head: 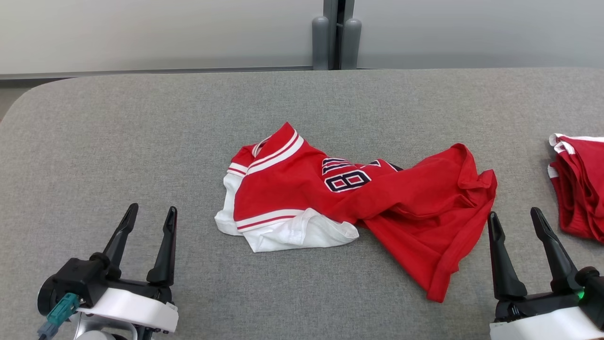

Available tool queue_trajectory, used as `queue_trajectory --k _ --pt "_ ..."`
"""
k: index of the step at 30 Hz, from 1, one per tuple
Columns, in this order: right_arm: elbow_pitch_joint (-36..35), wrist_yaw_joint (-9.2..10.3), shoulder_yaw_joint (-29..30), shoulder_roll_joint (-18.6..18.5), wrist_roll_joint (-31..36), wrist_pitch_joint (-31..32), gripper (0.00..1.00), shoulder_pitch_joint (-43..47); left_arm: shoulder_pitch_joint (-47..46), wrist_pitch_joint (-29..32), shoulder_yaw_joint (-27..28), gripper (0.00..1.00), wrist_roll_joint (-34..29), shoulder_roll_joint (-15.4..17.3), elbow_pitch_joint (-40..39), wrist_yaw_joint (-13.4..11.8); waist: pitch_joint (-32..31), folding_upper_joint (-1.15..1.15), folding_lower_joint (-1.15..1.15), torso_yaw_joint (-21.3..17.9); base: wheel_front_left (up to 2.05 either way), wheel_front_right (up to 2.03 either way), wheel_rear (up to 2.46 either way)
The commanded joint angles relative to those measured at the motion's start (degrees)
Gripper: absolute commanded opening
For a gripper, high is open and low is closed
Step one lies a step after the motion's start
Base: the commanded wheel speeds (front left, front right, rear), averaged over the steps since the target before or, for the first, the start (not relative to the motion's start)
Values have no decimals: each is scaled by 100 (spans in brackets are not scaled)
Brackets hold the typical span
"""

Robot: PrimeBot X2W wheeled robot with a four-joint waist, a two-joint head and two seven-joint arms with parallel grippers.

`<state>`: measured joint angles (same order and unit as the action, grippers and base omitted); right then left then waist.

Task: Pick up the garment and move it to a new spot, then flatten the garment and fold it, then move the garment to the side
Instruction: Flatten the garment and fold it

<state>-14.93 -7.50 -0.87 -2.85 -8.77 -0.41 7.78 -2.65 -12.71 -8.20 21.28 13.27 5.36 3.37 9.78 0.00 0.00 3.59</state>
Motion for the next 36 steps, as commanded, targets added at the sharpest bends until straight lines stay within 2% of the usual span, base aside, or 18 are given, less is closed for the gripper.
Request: queue_trajectory --k 1,5,8,14,19,24,27,28,29,36 --pt "11 3 -4 -10 -11 -1 100 -19 39 -11 4 100 22 23 -22 -31 1 0 0 3 0 0 0" --pt "16 3 -24 -10 -30 11 100 -34 9 23 -86 100 -3 12 -76 -5 14 0 0 19 0 0 0" --pt "11 3 -34 -11 -20 25 100 -76 -136 132 -367 100 -89 -14 -148 116 68 0 0 27 0 0 0" --pt "2 3 -155 -10 -6 21 100 -228 -564 532 -1465 100 -258 -96 -124 361 302 0 0 -53 0 0 0" --pt "49 3 -254 -11 -64 -35 100 -323 -917 776 -2228 100 -220 -26 281 410 527 0 0 -280 0 0 0" --pt "83 3 -238 -10 -147 -155 100 -308 -1231 820 -2405 100 -282 85 927 399 700 0 0 -441 0 0 0" --pt "112 3 -232 -10 -179 -216 100 -305 -1369 754 -2356 100 -357 123 1290 262 761 0 0 -480 0 0 0" --pt "116 3 -230 -10 -174 -233 100 -307 -1403 679 -2336 68 -348 103 1365 259 775 0 0 -485 0 0 0" --pt "123 3 -227 -9 -177 -256 100 -311 -1475 590 -2310 0 -381 113 1430 237 788 0 0 -483 0 0 0" --pt "170 3 -149 -10 -203 -297 100 -348 -1420 81 -2129 0 -289 215 1466 206 814 0 0 -394 0 0 0"
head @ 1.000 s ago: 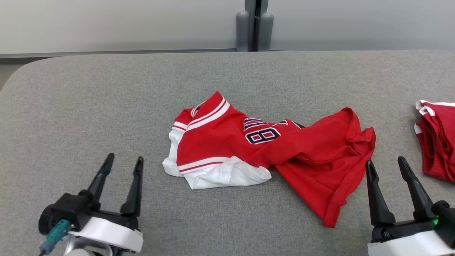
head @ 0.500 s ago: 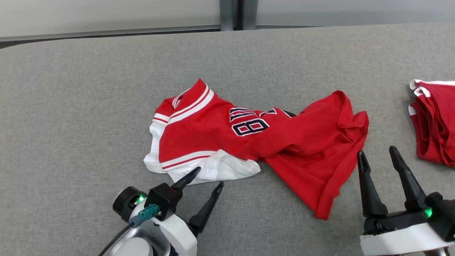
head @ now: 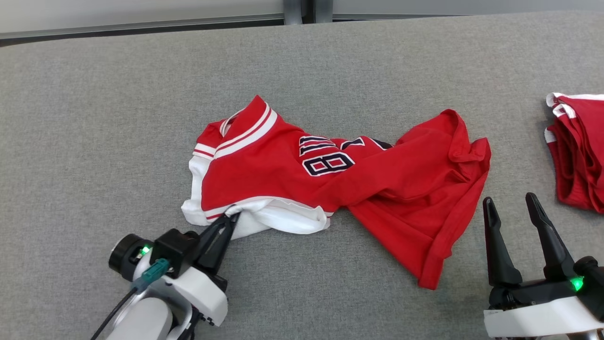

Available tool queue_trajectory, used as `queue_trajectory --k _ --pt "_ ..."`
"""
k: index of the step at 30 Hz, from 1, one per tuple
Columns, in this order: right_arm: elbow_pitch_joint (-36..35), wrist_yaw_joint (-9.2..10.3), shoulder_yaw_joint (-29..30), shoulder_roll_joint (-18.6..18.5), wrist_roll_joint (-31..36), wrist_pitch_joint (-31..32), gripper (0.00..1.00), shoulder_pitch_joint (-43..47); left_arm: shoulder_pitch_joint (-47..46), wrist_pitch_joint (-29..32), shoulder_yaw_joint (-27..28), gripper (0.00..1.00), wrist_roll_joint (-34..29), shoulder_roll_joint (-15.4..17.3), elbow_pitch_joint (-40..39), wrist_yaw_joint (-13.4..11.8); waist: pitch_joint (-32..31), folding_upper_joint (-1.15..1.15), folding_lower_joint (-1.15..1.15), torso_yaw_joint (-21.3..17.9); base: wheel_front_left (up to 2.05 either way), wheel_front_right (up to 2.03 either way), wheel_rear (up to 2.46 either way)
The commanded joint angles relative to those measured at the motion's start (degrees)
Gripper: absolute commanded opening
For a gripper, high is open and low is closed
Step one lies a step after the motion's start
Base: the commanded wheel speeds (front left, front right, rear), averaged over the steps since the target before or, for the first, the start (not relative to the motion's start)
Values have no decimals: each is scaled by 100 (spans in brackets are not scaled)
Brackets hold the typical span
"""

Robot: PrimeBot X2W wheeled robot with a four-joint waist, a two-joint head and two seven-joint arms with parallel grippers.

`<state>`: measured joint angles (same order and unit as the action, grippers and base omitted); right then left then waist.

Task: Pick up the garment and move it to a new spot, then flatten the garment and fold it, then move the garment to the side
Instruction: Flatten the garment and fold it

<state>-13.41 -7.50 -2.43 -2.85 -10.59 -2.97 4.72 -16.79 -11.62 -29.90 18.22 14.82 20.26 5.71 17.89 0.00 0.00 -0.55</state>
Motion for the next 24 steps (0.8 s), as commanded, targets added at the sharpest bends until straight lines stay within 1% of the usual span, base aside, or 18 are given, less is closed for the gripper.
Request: queue_trajectory --k 1,8,12,17,20,21,24 --pt "26 3 29 -10 -35 -39 100 -45 53 -83 98 0 58 97 -87 -40 3 0 0 45 0 0 0" --pt "132 3 204 -10 -161 -62 100 -16 608 -291 688 0 325 495 -752 -294 22 0 0 245 0 0 0" --pt "201 3 287 -11 -219 -73 100 -40 848 -299 914 0 447 695 -924 -386 55 0 0 327 0 0 0" --pt "233 3 464 -11 -232 -99 100 -94 966 -259 1091 0 644 743 -777 -466 81 0 0 350 0 0 0" --pt "243 3 539 -11 -215 -72 100 -93 982 -231 1113 0 785 677 -591 -421 77 0 0 354 0 0 0" --pt "237 3 559 -10 -211 -61 100 -91 974 -239 1136 100 864 624 -556 -383 66 0 0 355 0 0 0" --pt "205 3 621 -11 -182 -13 100 -63 962 -300 1226 100 1076 469 -604 -279 1 0 0 366 0 0 0"
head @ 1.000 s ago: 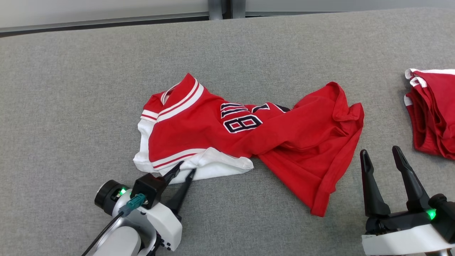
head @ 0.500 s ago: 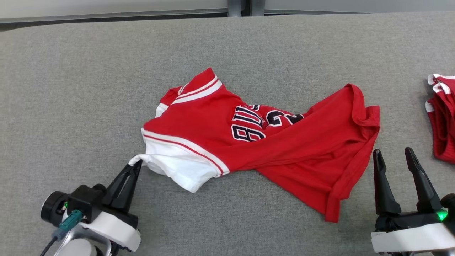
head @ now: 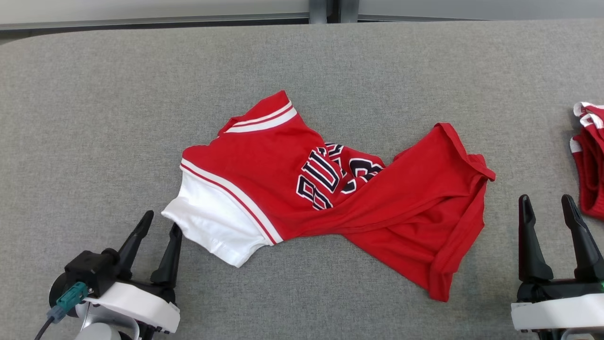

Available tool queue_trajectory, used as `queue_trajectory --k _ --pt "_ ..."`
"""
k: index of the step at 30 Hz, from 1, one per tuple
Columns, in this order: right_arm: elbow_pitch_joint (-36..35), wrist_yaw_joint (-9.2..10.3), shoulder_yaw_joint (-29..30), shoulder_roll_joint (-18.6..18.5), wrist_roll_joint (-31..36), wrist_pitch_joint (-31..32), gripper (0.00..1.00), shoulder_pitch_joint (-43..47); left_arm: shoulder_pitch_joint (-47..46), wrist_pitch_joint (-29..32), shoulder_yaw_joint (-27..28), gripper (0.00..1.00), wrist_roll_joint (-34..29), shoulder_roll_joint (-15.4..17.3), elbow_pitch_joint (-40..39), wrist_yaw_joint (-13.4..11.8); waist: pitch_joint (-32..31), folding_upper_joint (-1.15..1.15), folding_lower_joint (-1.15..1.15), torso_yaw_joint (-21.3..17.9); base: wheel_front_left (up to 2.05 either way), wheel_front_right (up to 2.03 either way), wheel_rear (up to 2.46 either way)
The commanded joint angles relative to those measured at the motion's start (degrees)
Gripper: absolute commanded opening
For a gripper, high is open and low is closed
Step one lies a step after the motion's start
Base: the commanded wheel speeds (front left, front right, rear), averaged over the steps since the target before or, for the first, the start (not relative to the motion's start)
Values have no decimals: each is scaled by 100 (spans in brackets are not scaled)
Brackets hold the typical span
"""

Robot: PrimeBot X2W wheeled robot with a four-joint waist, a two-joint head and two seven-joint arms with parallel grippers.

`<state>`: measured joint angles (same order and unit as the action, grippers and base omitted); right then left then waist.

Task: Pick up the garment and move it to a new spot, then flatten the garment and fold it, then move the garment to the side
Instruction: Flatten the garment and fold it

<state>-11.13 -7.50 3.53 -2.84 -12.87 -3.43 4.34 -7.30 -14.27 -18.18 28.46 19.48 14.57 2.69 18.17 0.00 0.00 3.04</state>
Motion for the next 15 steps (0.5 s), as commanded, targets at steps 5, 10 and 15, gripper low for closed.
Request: queue_trajectory --k 5,10,15 --pt "-134 3 72 -12 119 137 100 56 141 -88 428 100 278 -261 -453 51 -240 0 0 51 0 0 0" --pt "-224 3 84 -11 67 218 100 124 281 -92 857 100 240 -369 -826 4 -439 0 0 71 0 0 0" --pt "-286 3 66 -12 17 295 100 206 376 -94 1088 100 211 -319 -905 -10 -635 0 0 68 0 0 0"
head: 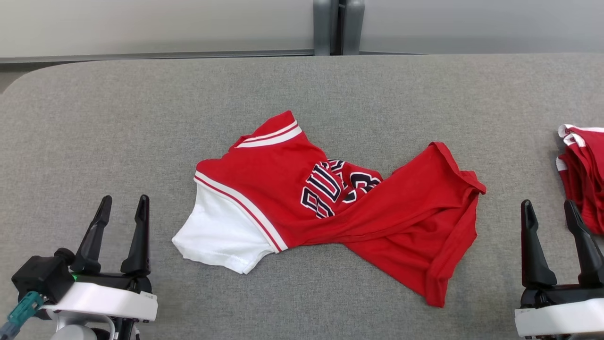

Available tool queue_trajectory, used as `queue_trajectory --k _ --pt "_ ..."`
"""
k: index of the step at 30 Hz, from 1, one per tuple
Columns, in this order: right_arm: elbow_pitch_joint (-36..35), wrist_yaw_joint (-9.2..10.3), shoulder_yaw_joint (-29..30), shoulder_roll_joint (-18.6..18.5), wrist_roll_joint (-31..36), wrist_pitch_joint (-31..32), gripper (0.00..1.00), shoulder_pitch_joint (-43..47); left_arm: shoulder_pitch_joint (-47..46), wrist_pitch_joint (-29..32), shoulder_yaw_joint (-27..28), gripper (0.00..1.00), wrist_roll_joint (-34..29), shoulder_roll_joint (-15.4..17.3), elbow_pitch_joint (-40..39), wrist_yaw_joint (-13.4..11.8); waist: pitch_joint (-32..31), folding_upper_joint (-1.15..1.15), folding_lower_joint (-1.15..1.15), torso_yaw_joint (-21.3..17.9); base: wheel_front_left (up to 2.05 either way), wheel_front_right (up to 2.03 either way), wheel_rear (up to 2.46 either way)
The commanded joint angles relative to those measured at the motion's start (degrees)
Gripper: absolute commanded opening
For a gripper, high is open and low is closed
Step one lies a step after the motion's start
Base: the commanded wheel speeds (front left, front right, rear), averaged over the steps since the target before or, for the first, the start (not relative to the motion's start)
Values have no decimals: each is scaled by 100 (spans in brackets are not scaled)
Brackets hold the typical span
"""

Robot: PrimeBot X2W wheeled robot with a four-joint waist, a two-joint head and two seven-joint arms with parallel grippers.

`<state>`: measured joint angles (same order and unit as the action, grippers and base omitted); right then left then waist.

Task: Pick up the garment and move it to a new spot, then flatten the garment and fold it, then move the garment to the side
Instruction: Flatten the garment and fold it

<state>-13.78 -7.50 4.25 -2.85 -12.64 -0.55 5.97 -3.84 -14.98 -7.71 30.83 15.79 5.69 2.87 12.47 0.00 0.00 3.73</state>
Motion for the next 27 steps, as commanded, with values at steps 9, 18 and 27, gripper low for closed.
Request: queue_trajectory --k 9,18,27 --pt "-86 3 -34 -11 97 163 100 217 231 81 -3 100 -109 147 -45 -109 -258 0 0 -8 0 0 0" --pt "-159 3 -16 -11 72 218 100 224 243 154 -93 100 -113 169 -53 -136 -237 0 0 32 0 0 0" --pt "-176 3 -25 -11 55 217 100 172 59 315 -301 100 -92 196 71 9 -172 0 0 37 0 0 0"
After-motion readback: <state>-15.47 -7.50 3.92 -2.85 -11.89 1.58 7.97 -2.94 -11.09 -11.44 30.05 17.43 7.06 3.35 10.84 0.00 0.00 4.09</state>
